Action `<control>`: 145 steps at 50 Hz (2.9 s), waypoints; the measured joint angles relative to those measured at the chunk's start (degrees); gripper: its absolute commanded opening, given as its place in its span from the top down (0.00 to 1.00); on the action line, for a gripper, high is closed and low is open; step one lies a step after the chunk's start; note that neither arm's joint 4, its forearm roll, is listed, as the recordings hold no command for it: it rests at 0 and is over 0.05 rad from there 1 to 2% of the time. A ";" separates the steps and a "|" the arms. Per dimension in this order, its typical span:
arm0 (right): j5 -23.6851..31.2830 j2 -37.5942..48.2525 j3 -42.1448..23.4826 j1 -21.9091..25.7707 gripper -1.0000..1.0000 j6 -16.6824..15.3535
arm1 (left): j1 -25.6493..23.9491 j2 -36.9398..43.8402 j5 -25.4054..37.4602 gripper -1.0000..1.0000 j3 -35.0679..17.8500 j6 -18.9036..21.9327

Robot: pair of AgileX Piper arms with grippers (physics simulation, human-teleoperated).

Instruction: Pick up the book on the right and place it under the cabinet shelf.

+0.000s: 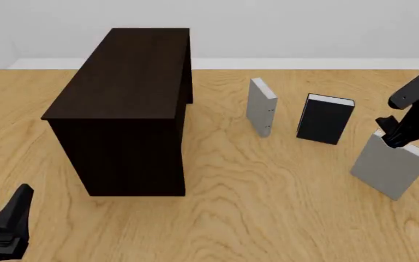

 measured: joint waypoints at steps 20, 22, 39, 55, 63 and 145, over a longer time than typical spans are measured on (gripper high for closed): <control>-1.82 4.11 1.76 -1.37 0.00 -0.88 | -0.02 0.01 -0.05 0.00 0.06 0.00; -2.02 4.61 1.85 -1.52 0.00 -0.94 | -0.02 0.01 -0.05 0.00 0.06 0.00; -3.33 7.86 2.61 -2.13 0.00 -1.33 | -0.02 0.01 -0.08 0.00 0.08 0.00; -5.46 11.58 2.97 -3.06 0.00 -1.90 | -0.02 0.01 -0.08 0.00 0.08 0.00; -6.72 13.73 2.80 -3.85 0.00 -2.22 | -0.02 0.01 -0.08 0.00 0.07 0.00; 0.63 5.55 2.94 1.32 1.00 1.61 | -0.01 0.01 -0.07 0.00 0.07 0.00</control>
